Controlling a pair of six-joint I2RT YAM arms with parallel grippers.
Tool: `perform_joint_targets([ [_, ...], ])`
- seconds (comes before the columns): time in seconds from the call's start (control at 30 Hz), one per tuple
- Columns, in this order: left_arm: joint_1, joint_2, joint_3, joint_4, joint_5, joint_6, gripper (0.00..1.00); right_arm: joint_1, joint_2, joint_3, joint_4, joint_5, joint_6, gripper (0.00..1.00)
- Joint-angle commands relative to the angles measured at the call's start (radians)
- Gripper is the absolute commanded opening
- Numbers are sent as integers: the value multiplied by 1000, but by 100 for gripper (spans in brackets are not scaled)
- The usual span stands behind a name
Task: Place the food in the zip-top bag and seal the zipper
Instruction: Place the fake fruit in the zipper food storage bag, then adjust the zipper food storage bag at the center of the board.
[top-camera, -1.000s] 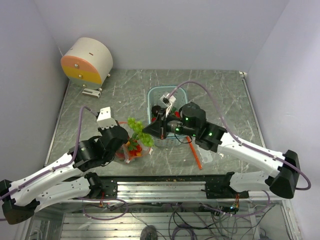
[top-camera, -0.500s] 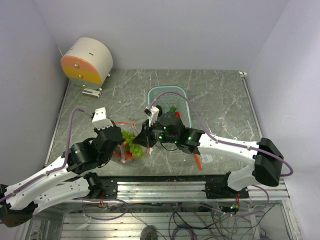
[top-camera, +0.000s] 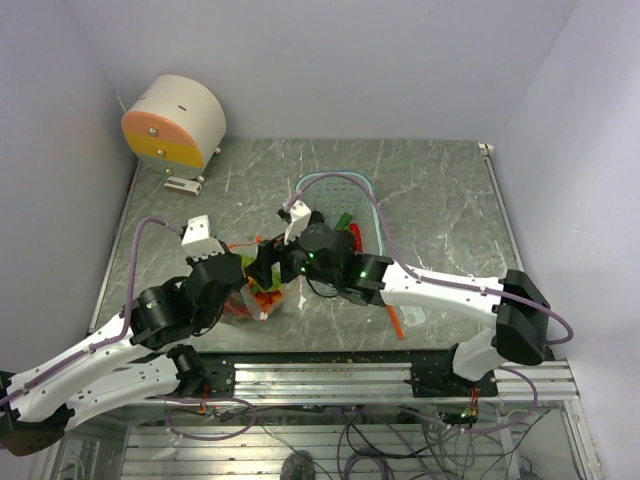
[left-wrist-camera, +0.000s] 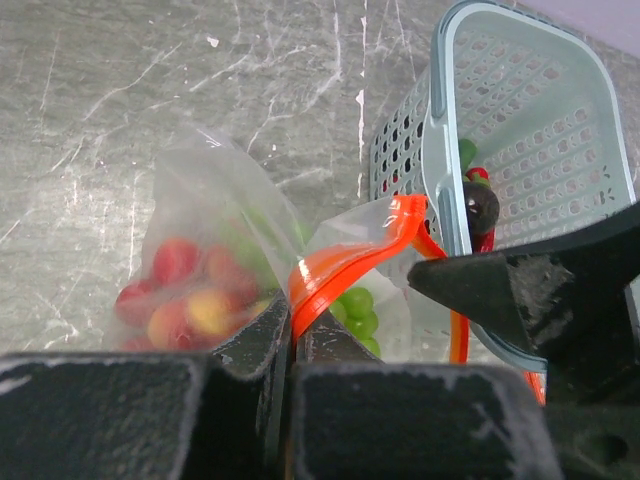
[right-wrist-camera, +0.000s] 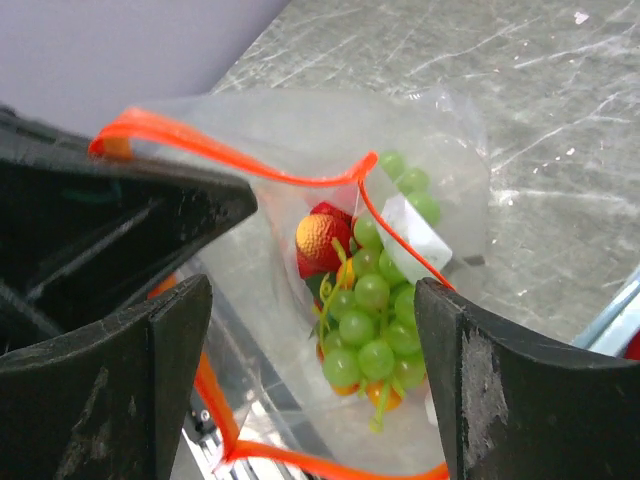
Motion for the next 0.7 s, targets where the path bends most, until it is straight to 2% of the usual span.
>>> perform_joint_targets([
  [0.0, 1, -13, 6, 5, -12, -4, 7, 18, -116, -55, -15, 50, -72, 83],
  [0.1, 2, -12, 27, -6, -24, 7, 7, 22, -197, -91, -40, -20, -134, 80],
  [0.27, 2, -10, 56, -20, -36, 21, 7, 27, -272, -116, -74, -247, -245, 76],
  [0.53, 2, -7, 87, -5, 13, 65, 7, 34, -175, -82, -75, -432, -296, 68],
  [0.67, 1, 8, 102, -1, 17, 84, 7, 64, -122, -61, -52, -405, -272, 67],
])
